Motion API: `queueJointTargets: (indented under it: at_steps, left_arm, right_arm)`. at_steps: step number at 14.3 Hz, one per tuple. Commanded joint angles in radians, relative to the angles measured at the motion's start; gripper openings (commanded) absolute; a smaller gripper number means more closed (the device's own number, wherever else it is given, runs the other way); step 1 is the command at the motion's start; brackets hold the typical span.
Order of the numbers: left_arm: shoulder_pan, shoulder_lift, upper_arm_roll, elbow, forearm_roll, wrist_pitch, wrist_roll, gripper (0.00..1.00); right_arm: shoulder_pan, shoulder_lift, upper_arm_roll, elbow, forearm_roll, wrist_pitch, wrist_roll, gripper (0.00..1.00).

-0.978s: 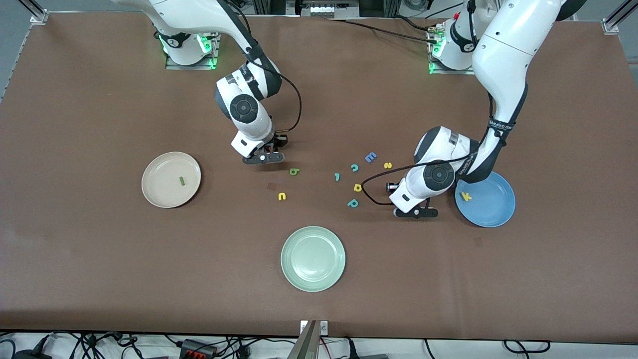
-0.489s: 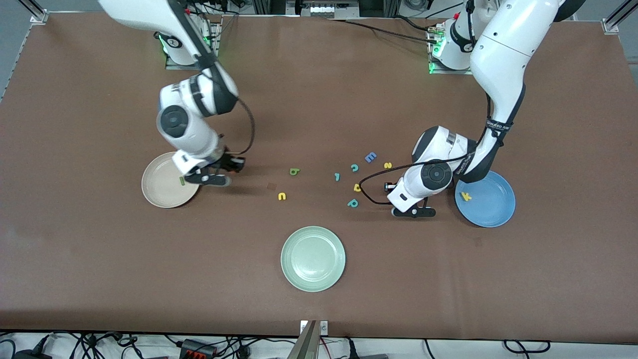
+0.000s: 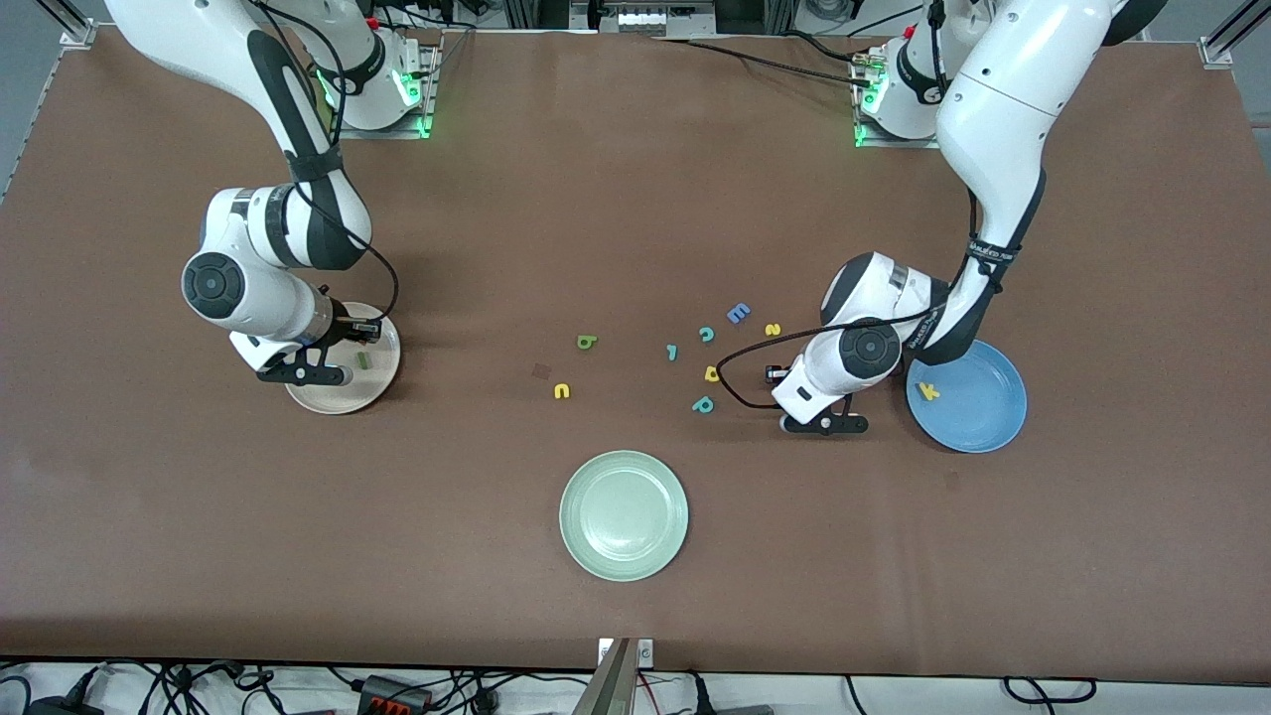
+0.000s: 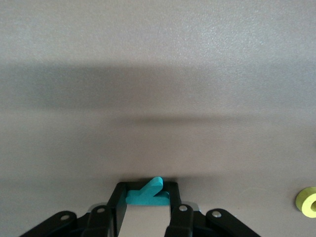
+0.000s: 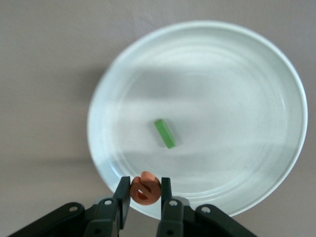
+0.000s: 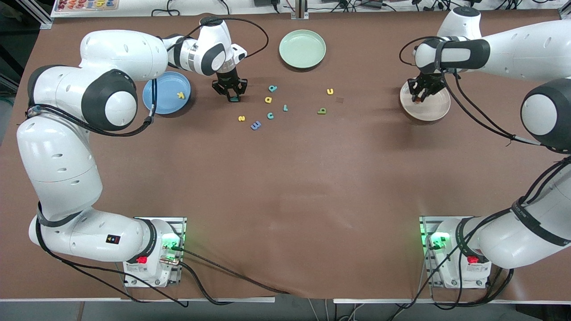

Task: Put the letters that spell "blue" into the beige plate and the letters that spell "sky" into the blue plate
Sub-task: 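Place orange e on white plate while the left gripper places y on blue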

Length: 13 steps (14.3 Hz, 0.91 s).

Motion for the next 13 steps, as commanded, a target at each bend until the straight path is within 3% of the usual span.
queueJointTargets:
  at_steps: [1, 2, 3, 4, 8, 10, 13]
  left_arm:
    - [0.008, -0.008, -0.003, -0.006, 0.031, 0.012, -0.007, 0.08]
    - [0.014, -0.028, -0.003, 0.0, 0.033, -0.029, -0.006, 0.08]
    - [0.019, -0.057, 0.003, 0.017, 0.033, -0.077, 0.017, 0.08]
    - [0.032, -0.072, 0.006, 0.036, 0.031, -0.135, 0.06, 0.08]
    - [0.183, -0.112, 0.009, 0.109, 0.036, -0.352, 0.348, 0.08]
    - [0.264, -0.115, 0.01, 0.105, 0.054, -0.378, 0.514, 0.08]
    - [0.374, -0.089, 0.006, 0.059, 0.059, -0.351, 0.681, 0.1]
  right_arm:
    - [0.004, 0.02, 0.007, -0.005, 0.001, -0.002, -0.009, 0.24]
    - [0.004, 0.026, 0.007, 0.0, 0.001, -0.001, -0.009, 0.32]
    - [0.001, 0.027, 0.007, 0.003, 0.003, -0.001, -0.008, 0.7]
    - [0.0, 0.027, 0.007, 0.012, 0.004, -0.002, 0.003, 1.0]
    - [0.05, 0.024, 0.02, 0.106, 0.011, -0.015, 0.033, 1.0]
    - [0.142, 0.032, 0.024, 0.167, 0.032, -0.013, 0.121, 1.0]
    - [0.295, 0.139, 0.024, 0.299, 0.034, -0.002, 0.149, 1.0]
